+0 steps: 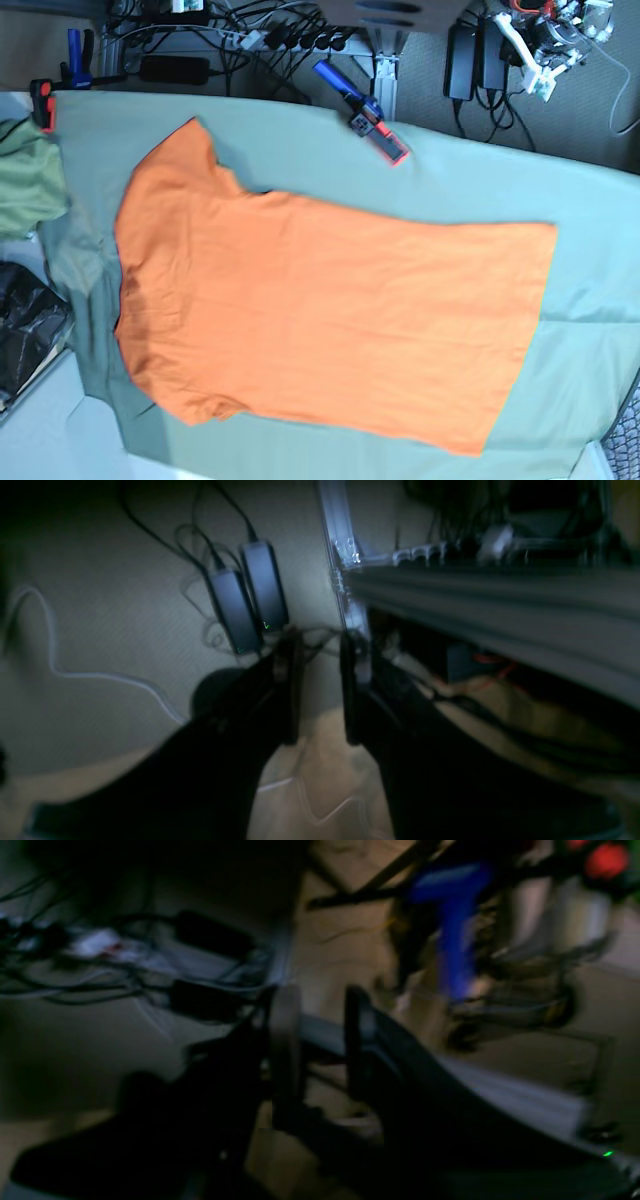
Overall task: Fold the T-shirt properly
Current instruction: 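Move both grippers from rest toward the orange T-shirt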
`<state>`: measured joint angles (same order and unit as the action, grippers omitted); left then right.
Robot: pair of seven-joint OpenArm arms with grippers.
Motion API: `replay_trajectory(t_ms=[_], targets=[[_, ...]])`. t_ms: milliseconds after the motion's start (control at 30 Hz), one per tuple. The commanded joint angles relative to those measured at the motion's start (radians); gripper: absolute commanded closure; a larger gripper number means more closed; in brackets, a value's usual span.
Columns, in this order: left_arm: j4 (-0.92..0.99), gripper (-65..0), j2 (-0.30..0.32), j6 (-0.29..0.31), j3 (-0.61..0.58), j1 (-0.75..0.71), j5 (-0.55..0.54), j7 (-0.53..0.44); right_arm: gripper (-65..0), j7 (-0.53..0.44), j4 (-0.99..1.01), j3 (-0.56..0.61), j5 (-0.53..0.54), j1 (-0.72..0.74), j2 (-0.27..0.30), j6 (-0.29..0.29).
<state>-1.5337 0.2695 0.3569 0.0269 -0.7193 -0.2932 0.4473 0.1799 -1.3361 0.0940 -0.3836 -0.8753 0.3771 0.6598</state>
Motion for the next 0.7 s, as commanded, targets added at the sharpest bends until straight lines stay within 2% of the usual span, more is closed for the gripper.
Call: replay_trajectory(t_ms=[0, 67, 167, 267, 400, 500, 600, 667], targets=[[-0.049, -16.6, 0.014, 0.007, 0.011, -0.023, -0.013, -0.008, -14.7, 0.048, -0.026, -0.003, -0.035, -0.032, 0.014, 0.025], [-0.111, -16.6, 0.031, 0.010, 0.019, -0.049, -0.030, -0.006, -14.7, 0.102, -0.062, -0.003, -0.079, -0.046, 0.016, 0.024], [-0.179, -16.6, 0.040, 0.019, 0.020, -0.077, -0.045, 0.018, -14.7, 0.113, -0.100, -0.003, -0.082, -0.058, 0.016, 0.024], [-0.232, -16.6, 0.045, 0.071, 0.020, -0.092, -0.102, 0.042, -14.7, 0.112, -0.139, -0.003, -0.014, -0.059, 0.016, 0.014], [-0.285, -16.6, 0.047, 0.133, 0.020, -0.096, -0.174, 0.079, -14.8, 0.112, -0.241, -0.003, 0.150, -0.059, 0.016, -0.099], [-0.308, -16.6, 0.047, 0.169, 0.020, -0.096, -0.213, 0.081, -14.8, 0.112, -0.332, -0.003, 0.311, -0.059, 0.016, -0.264], [-0.324, -16.6, 0.048, 0.180, 0.020, -0.096, -0.219, 0.083, -14.7, 0.118, -0.422, -0.003, 0.485, -0.061, 0.016, -0.485], [-0.337, -16.6, 0.050, 0.181, 0.020, -0.096, -0.219, 0.087, -14.7, 0.171, -0.475, -0.003, 0.595, -0.066, 0.017, -0.624]])
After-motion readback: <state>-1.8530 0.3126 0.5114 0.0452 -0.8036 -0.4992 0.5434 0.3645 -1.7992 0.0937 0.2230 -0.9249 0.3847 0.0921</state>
